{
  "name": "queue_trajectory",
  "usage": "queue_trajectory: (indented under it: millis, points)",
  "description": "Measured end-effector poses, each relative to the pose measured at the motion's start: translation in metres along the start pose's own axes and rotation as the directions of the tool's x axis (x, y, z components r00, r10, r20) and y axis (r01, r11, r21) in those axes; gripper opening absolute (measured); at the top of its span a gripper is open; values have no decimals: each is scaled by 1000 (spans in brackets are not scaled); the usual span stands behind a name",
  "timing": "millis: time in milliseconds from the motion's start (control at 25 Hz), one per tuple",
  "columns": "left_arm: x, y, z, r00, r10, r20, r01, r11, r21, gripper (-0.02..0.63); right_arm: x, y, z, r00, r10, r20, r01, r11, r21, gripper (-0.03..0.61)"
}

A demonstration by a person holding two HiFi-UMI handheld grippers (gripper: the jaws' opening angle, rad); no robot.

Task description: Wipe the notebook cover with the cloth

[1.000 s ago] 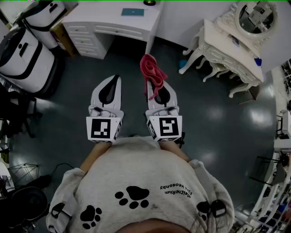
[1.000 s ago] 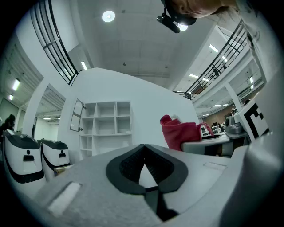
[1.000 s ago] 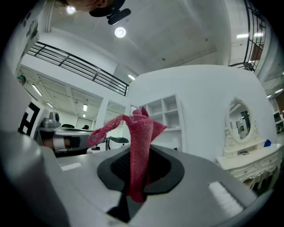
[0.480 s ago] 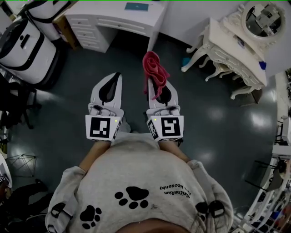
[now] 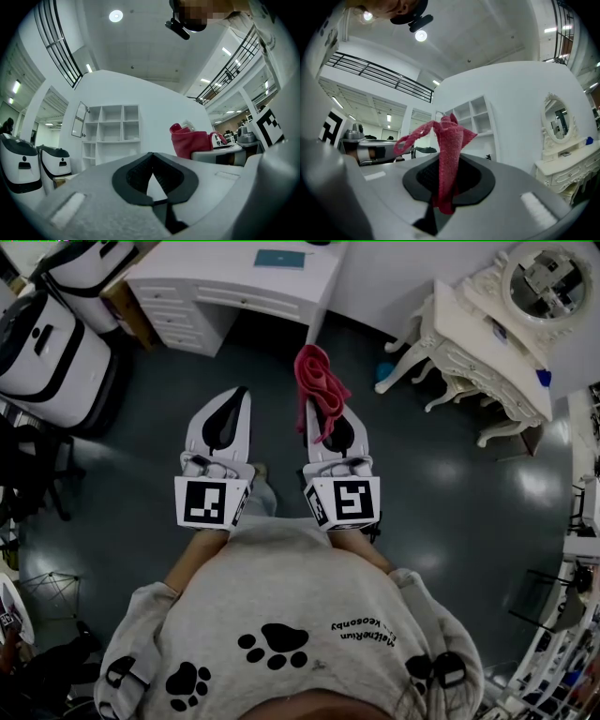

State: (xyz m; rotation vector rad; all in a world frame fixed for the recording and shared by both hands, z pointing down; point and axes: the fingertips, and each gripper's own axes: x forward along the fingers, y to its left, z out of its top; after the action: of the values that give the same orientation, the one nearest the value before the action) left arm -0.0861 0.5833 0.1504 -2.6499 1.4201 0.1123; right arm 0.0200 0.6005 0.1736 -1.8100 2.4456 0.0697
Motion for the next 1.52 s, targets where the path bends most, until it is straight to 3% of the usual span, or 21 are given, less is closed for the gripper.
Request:
queue_trajectory:
  millis: [760, 1520]
  points:
    - [152, 119, -40, 990, -137, -14, 137, 990, -40, 2, 183, -37, -27, 992, -120, -36, 120, 993, -13, 47]
    - [194, 140, -67, 982, -186, -25, 184, 980, -73, 2, 225, -50, -45, 986, -160, -50, 160, 987, -6, 48]
